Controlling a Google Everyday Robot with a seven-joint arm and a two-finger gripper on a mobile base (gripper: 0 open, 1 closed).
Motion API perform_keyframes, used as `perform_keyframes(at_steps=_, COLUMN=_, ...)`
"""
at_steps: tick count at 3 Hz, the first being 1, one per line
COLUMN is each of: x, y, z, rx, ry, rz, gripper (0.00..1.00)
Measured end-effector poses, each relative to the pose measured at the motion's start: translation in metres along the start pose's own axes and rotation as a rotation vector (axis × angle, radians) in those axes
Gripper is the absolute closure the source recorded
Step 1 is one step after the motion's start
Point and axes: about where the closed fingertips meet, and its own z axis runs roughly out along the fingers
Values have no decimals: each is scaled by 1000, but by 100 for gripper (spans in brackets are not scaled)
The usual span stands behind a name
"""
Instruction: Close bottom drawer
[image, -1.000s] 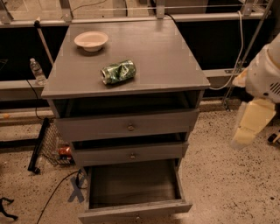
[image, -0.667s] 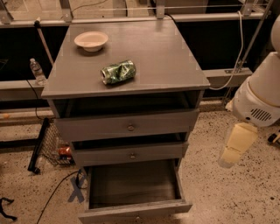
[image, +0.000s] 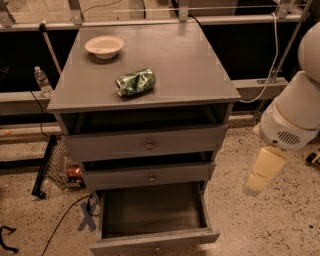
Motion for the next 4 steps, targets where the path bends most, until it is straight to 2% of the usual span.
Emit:
perform_keyframes(at_steps=1, x=9, y=3, z=51, rx=-47, ry=17, rz=84, gripper=0)
perform_keyframes(at_steps=2, x=16, y=13, z=119, rx=-112, ry=34, rz=201, gripper=0)
perform_keyframes(at_steps=3, x=19, y=23, z=165, rx=-156, ry=49, rz=275, gripper=0)
perform_keyframes(at_steps=4, x=20, y=24, z=166, rx=-157, ry=49, rz=276, gripper=0)
